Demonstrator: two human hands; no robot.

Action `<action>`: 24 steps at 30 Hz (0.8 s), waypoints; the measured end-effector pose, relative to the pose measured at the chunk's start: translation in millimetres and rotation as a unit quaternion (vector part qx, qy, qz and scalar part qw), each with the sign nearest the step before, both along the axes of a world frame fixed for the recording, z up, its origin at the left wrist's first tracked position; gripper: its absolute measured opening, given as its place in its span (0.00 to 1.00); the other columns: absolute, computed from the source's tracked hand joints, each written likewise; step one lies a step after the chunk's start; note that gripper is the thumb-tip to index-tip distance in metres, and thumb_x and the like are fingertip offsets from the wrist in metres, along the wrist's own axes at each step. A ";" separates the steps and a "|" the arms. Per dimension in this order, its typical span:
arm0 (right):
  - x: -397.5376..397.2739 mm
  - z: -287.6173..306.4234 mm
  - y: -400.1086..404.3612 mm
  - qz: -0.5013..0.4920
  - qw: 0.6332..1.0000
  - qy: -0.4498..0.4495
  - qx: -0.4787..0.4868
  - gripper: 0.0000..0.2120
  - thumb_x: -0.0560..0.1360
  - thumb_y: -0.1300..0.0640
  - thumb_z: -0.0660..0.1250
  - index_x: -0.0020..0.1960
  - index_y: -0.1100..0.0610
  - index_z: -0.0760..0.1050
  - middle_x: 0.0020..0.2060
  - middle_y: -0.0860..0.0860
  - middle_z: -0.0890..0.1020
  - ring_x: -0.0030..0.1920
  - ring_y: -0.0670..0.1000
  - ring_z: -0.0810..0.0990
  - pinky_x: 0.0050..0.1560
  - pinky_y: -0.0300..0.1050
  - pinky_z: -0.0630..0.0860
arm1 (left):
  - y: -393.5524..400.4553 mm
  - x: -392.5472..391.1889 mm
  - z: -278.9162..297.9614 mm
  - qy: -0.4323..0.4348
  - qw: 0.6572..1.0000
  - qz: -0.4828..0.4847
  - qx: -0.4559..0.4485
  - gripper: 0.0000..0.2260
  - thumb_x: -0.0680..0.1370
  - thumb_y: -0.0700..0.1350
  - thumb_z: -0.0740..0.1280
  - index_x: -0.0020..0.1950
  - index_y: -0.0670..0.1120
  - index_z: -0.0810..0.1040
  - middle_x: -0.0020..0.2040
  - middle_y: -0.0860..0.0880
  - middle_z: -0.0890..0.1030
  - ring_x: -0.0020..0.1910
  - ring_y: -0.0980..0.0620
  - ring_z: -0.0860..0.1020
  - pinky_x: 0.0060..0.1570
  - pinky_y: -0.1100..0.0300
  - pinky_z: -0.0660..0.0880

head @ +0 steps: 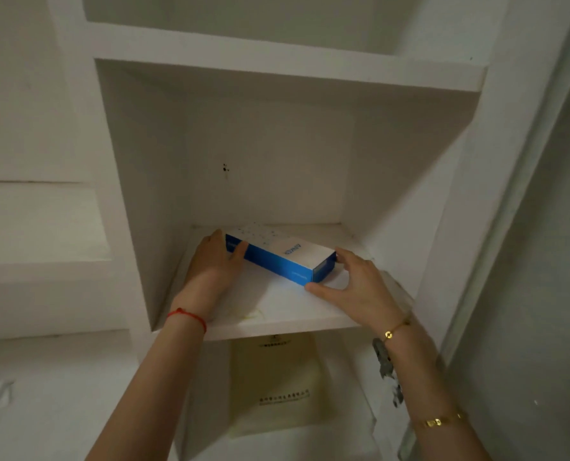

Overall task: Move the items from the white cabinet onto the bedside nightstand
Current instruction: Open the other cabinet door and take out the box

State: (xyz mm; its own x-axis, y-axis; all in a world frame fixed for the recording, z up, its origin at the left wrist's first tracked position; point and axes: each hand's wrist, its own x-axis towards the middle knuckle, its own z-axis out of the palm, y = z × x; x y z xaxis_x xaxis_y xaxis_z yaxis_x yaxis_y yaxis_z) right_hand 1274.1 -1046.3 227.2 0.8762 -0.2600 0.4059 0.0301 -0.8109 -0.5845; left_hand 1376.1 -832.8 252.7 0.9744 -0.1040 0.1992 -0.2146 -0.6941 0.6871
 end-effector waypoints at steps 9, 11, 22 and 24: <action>0.2 0.1 4.3 -0.019 0.999 -0.008 0.024 0.31 0.64 0.39 0.74 0.61 0.54 0.72 0.55 0.49 0.79 0.59 0.52 0.75 0.60 0.50 0.73 | 4.2 9.1 2.7 0.033 0.998 -0.048 -0.007 0.24 0.83 0.53 0.57 0.73 0.39 0.66 0.72 0.41 0.71 0.69 0.43 0.70 0.63 0.58 0.66; -0.9 1.0 5.4 -0.016 0.999 -0.008 0.035 0.29 0.65 0.41 0.75 0.59 0.53 0.72 0.53 0.48 0.78 0.58 0.51 0.76 0.58 0.49 0.74 | 6.4 7.0 3.3 0.035 0.998 -0.052 -0.015 0.25 0.83 0.54 0.57 0.76 0.40 0.63 0.74 0.42 0.69 0.71 0.43 0.69 0.67 0.55 0.65; -60.8 -11.0 21.0 0.052 0.985 -0.093 0.137 0.35 0.65 0.52 0.77 0.68 0.50 0.68 0.61 0.44 0.75 0.57 0.46 0.76 0.57 0.40 0.73 | 32.6 -60.1 -12.6 -0.064 0.990 0.004 -0.123 0.19 0.81 0.47 0.64 0.70 0.39 0.72 0.65 0.43 0.77 0.58 0.47 0.78 0.49 0.64 0.67; -81.2 -16.3 25.6 0.075 0.978 -0.102 0.164 0.37 0.63 0.47 0.76 0.69 0.48 0.67 0.63 0.43 0.75 0.60 0.44 0.76 0.61 0.44 0.74 | 39.3 -79.5 -19.7 -0.092 0.983 0.016 -0.159 0.22 0.79 0.49 0.67 0.71 0.42 0.72 0.63 0.46 0.79 0.51 0.52 0.79 0.49 0.66 0.70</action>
State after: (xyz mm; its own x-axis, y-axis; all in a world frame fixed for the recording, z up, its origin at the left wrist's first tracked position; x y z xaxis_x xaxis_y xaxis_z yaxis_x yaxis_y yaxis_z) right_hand 1192.9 -1020.6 210.9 0.8244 -0.2801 0.4917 0.2770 -0.5579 -0.7823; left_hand 1296.5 -793.5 233.0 0.9206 0.0225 0.3900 -0.3370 -0.4590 0.8220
